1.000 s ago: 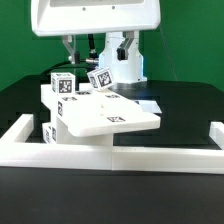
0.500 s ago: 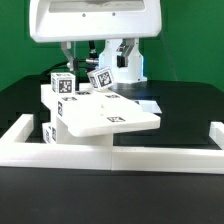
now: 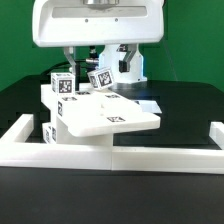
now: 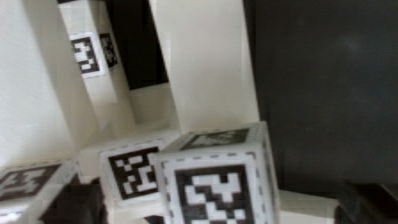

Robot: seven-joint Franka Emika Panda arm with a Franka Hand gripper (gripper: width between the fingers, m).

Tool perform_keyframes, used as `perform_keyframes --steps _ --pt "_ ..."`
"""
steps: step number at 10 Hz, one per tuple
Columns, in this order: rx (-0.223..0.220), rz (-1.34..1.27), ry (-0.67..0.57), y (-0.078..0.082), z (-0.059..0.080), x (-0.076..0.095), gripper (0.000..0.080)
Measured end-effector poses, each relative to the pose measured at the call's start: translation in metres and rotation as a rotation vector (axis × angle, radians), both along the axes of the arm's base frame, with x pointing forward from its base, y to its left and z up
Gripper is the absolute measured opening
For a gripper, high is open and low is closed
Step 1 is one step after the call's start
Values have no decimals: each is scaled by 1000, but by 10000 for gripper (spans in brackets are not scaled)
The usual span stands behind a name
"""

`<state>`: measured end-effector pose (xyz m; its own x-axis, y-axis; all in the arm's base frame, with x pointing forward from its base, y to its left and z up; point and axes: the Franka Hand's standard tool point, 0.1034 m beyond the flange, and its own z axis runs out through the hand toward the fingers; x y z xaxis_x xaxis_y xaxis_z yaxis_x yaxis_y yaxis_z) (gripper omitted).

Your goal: Assemble chair

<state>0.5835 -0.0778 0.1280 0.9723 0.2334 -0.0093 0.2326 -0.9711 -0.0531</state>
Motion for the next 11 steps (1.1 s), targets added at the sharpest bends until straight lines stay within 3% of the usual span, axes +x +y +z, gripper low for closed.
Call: perform_keyframes --steps 1,2,3,4,5,11 --pt "0 -2 1 -2 -1 -1 649" --pt "0 -4 3 -3 -2 -1 536" --pt "0 -4 4 -2 -2 -2 536" --pt "-1 -3 1 -2 -2 -1 352" --pt "-4 -2 -9 -2 -1 1 292" --pt "-8 -53 -14 -3 -1 3 291"
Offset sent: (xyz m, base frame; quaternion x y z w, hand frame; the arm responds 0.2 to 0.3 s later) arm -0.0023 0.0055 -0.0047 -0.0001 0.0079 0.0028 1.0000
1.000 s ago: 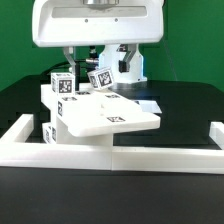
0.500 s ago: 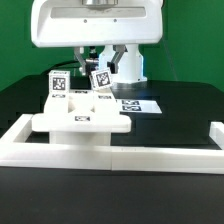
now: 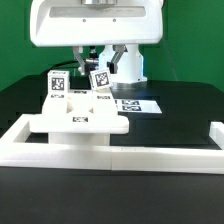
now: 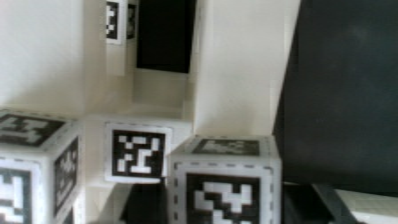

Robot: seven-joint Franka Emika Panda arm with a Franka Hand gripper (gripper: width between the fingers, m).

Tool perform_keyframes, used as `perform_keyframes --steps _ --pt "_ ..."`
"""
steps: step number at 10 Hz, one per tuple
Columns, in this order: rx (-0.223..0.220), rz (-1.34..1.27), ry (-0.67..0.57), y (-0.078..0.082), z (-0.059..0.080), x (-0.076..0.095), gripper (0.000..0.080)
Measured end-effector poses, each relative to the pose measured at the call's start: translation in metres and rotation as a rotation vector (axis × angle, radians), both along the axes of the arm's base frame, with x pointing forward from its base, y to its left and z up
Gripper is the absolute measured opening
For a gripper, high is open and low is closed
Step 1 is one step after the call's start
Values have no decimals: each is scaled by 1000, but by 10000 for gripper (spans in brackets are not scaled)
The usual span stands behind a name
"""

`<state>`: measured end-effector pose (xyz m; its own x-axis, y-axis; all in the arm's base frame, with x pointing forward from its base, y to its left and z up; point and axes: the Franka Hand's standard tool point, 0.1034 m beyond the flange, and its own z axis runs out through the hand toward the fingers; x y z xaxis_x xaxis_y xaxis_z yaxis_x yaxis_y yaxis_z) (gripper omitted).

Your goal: Assemble chair

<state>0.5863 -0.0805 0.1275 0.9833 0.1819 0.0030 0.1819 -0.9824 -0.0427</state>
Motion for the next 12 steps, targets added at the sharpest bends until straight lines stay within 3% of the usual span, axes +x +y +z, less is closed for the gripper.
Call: perform_keyframes --steps 9,11,12 --pt "-1 -645 26 3 1 1 291" --pt "-1 -653 26 2 0 1 291" --pt "-2 -645 26 2 0 1 459"
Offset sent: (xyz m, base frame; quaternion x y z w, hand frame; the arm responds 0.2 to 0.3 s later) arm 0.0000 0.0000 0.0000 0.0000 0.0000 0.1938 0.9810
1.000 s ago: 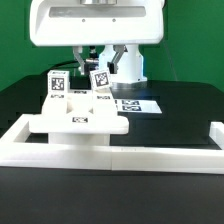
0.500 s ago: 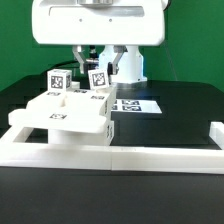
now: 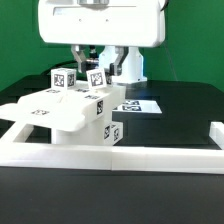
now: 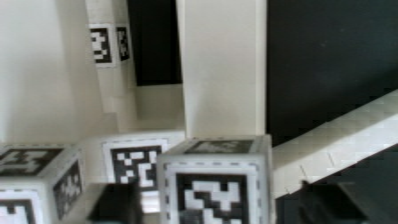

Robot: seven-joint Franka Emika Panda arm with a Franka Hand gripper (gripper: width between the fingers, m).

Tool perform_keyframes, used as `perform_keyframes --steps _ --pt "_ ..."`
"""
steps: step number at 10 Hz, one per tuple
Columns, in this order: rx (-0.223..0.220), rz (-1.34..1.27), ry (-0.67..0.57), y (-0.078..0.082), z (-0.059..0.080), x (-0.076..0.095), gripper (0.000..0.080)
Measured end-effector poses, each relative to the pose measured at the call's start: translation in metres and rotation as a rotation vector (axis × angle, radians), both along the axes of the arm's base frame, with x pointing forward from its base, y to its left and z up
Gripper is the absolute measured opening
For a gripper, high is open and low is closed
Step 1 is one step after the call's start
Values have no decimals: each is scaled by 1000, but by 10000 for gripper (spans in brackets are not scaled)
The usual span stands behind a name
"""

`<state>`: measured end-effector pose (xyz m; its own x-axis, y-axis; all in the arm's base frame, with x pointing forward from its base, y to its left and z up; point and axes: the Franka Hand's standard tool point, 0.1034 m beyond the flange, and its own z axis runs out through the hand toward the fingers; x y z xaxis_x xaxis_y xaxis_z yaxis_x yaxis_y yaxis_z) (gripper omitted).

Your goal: Assemble chair

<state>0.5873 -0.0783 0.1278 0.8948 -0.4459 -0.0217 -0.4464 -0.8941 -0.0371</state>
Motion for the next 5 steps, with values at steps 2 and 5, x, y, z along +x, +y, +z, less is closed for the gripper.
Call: perform_keyframes --steps 2,5 --pt "-4 85 -11 0 0 1 579" --pt "-10 323 -33 0 0 3 645"
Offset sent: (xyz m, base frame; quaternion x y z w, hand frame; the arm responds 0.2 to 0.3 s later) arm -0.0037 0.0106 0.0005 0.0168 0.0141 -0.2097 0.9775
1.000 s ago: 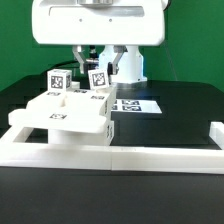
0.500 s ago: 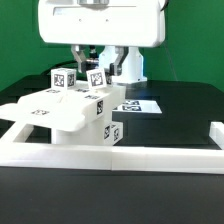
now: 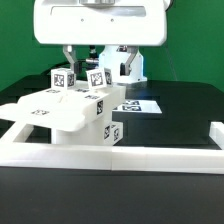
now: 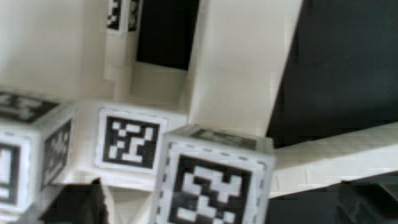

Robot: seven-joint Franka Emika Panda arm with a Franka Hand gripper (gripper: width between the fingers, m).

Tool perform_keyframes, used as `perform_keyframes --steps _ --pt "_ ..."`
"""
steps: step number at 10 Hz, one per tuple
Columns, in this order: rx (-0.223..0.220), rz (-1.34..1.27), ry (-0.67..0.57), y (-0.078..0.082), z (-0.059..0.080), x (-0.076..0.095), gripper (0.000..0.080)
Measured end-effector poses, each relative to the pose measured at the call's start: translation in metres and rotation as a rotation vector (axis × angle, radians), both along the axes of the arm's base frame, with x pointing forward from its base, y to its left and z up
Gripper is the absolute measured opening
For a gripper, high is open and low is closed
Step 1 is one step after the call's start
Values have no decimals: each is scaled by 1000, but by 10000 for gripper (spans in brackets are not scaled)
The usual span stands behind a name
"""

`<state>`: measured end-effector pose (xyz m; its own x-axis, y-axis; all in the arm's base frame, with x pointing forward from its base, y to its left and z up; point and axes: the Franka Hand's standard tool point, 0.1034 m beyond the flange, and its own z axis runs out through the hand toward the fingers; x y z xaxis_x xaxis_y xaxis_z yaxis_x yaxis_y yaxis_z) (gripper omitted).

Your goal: Assemble chair

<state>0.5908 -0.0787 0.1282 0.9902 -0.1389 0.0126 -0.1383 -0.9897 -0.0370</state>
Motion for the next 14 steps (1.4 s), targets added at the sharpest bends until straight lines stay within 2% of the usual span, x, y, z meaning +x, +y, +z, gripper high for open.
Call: perform_keyframes --steps 8,13,14 --pt "-35 636 -31 -6 -3 -4 649" --pt "-68 913 -35 -7 -4 -2 649" --pt "-71 924 -33 -7 -4 -2 622"
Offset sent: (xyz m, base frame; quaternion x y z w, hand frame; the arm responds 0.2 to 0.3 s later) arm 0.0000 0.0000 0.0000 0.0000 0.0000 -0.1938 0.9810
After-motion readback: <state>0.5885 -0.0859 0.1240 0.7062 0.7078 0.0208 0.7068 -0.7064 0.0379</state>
